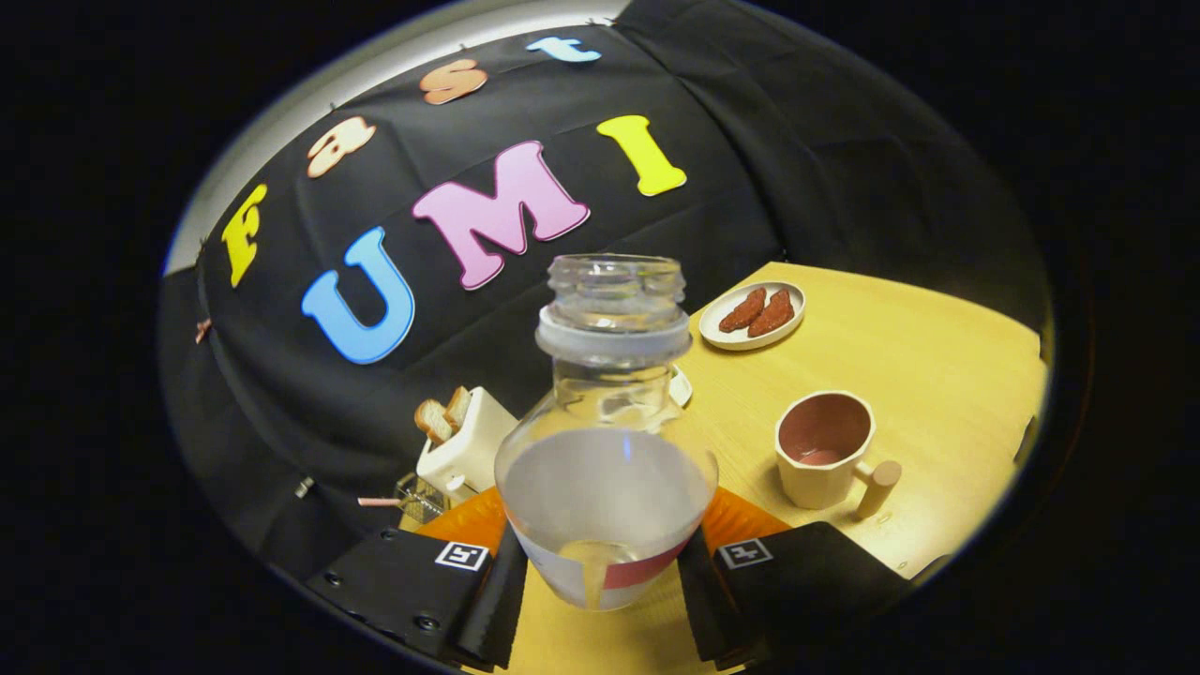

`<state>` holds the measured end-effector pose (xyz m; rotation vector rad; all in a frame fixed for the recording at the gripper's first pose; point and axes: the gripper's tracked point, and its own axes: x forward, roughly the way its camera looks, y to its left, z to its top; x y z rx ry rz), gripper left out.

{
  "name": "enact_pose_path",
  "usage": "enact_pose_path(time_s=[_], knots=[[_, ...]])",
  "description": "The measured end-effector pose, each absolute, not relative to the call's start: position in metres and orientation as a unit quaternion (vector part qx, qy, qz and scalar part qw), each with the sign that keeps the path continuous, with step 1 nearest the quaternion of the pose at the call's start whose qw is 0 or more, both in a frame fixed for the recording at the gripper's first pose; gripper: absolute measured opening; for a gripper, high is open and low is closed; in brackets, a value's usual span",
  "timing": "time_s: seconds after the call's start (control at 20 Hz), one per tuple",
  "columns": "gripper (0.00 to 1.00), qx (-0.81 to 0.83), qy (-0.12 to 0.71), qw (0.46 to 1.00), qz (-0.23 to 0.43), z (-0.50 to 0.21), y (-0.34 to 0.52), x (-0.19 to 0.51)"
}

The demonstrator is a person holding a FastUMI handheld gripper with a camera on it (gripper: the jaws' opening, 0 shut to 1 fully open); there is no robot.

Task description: Take the bottle from table, then pour the juice into the cup, finally place the bottle on the coaster

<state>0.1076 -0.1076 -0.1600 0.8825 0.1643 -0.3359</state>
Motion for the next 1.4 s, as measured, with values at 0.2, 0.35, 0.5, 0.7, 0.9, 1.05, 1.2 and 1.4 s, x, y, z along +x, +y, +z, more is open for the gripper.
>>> enact_pose_path(time_s=[0.2, 0.35, 0.5, 0.7, 0.9, 1.05, 1.2, 1.4], knots=[[0.73, 0.495, 0.066, 0.849, -0.173, -0.167, -0.127, 0.118], [0.73, 0.548, 0.079, 0.817, -0.163, -0.183, -0.127, 0.128], [0.73, 0.586, 0.093, 0.790, -0.152, -0.196, -0.119, 0.135], [0.74, 0.635, 0.100, 0.749, -0.161, -0.207, -0.118, 0.141], [0.74, 0.685, 0.094, 0.704, -0.166, -0.213, -0.119, 0.147], [0.73, 0.703, 0.099, 0.682, -0.177, -0.224, -0.125, 0.150], [0.73, 0.723, 0.097, 0.659, -0.184, -0.229, -0.130, 0.155], [0.73, 0.759, 0.083, 0.616, -0.193, -0.229, -0.142, 0.156]])
